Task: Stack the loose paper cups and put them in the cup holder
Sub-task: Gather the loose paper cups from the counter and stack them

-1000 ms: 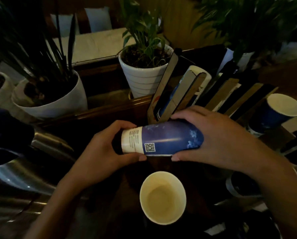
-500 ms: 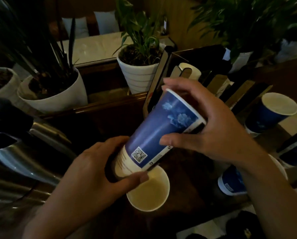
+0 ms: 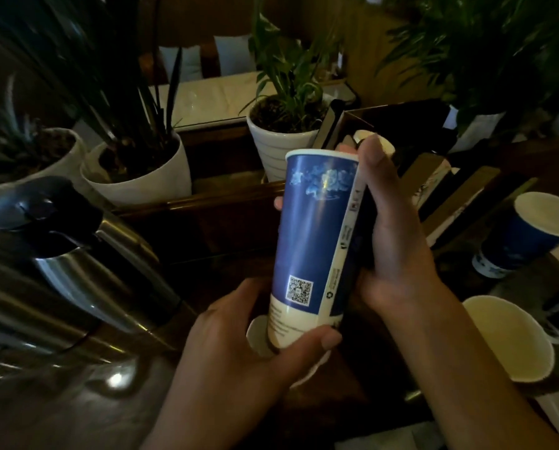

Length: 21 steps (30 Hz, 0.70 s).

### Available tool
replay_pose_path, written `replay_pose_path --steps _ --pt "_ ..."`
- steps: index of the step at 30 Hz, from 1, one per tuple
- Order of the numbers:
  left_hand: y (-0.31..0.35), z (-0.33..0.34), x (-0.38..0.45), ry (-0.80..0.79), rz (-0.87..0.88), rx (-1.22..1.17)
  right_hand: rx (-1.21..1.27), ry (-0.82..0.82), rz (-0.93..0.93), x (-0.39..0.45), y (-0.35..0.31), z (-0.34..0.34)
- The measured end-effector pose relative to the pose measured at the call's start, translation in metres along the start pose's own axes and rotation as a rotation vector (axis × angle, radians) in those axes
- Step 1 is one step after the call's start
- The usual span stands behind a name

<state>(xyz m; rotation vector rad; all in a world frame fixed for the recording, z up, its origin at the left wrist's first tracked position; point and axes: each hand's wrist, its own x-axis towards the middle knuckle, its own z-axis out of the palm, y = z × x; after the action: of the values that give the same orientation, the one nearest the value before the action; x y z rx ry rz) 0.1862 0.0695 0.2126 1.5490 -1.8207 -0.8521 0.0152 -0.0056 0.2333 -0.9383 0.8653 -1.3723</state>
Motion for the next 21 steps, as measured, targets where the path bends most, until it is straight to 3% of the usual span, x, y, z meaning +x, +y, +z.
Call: replay_pose_path --steps 6,11,15,18,21 --pt "-0.003 0.007 -0.003 -0.059 0.024 0.081 -0.06 -0.056 0.106 -0.001 0.01 -0.002" --pt "-0.019 0.003 -0.012 -0.148 0.109 0.114 -0.031 0.008 0.118 0.001 0.013 -0.008" --pt "-0.025 0.007 -0.016 -0.107 0.138 0.062 -0.005 0.071 0.132 0.002 0.018 -0.007" --pt "-0.023 0.02 -0.015 0.008 0.191 0.127 0.005 0.085 0.157 0.001 0.025 0.0" --pt "-0.024 0.031 -0.019 0.134 0.098 0.058 0.068 0.049 0.161 0.0 0.031 0.004"
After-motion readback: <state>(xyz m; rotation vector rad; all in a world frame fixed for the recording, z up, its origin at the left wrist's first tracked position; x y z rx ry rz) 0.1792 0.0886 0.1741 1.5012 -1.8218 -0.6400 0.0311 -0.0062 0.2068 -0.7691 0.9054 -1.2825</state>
